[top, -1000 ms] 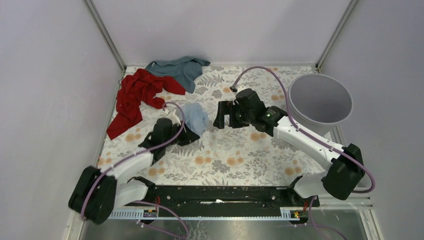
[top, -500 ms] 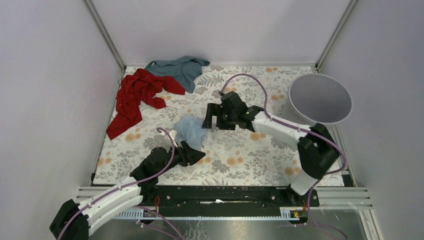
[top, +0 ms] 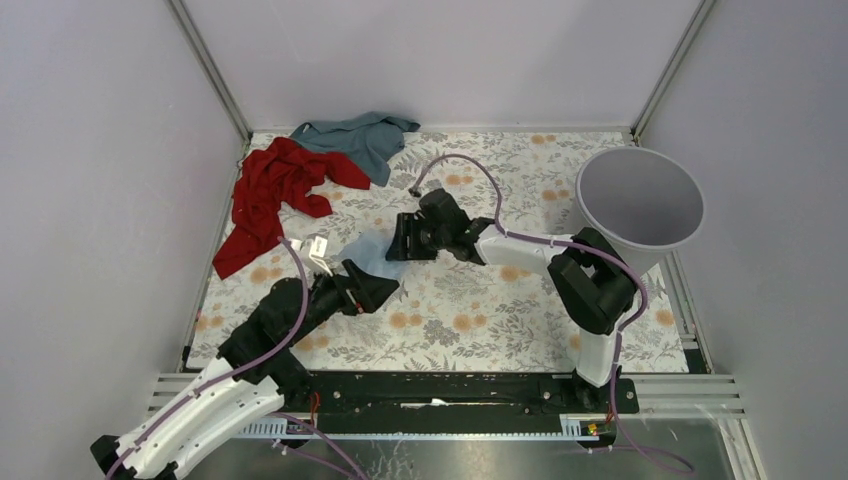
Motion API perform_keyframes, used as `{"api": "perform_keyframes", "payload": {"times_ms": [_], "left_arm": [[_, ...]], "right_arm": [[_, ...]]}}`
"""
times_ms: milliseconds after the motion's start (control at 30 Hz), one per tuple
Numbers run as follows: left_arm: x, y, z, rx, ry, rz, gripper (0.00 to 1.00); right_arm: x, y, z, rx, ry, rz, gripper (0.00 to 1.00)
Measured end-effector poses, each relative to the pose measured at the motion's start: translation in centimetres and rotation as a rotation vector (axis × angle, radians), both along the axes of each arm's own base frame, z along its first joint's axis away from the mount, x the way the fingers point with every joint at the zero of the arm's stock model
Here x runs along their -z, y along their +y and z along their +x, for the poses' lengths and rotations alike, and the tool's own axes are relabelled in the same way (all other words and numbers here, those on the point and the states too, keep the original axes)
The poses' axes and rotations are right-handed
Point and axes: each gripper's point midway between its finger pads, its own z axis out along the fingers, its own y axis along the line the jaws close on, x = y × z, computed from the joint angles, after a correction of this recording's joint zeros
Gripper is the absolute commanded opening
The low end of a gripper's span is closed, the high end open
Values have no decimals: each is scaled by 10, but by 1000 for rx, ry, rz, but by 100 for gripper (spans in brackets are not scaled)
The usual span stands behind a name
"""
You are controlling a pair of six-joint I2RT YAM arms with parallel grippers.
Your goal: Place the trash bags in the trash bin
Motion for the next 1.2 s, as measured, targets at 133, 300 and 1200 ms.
{"api": "perform_keyframes", "payload": {"times_ms": [133,300,1200], "left_arm": [[-4,6,5,-36,27,61,97],[2,19,15,-126,47,116,99],[119,-37,20,13,355,162,66]], "right_arm": [[27,-19,-22,-31,29,-30,22],[37,-54,-57,-98,31,-93,6],[40,-124,-138,-187,3,-48,15]]}}
